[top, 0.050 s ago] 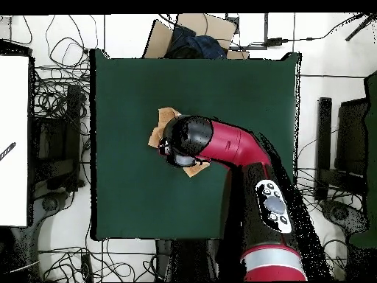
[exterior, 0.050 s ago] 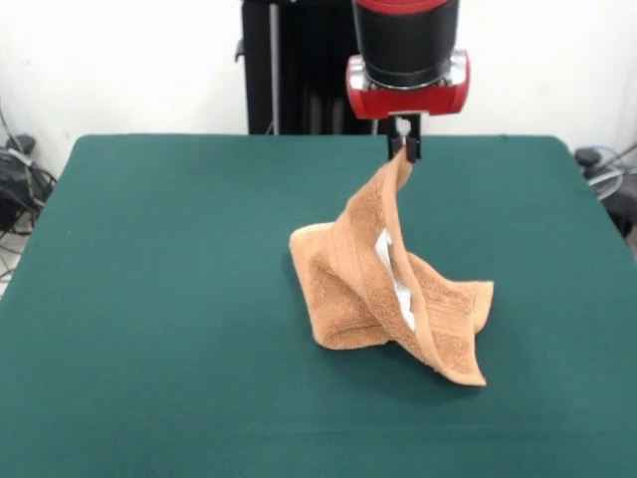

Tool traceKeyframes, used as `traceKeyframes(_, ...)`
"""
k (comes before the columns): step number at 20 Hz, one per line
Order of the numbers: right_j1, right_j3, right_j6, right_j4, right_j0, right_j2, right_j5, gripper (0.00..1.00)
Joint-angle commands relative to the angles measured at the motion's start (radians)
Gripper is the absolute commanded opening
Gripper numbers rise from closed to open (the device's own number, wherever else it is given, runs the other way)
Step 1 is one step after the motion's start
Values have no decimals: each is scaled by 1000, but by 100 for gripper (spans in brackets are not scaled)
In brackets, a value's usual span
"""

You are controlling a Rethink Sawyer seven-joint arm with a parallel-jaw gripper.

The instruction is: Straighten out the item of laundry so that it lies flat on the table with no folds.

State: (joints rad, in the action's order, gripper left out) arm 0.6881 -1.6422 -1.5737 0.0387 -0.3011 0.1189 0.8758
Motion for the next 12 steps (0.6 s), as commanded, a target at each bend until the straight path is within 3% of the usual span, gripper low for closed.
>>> traceKeyframes(1,-12,14,0,-8,-21,92,47,0)
traceKeyframes(12,96,-142,36,-28,-55,78,-43,0)
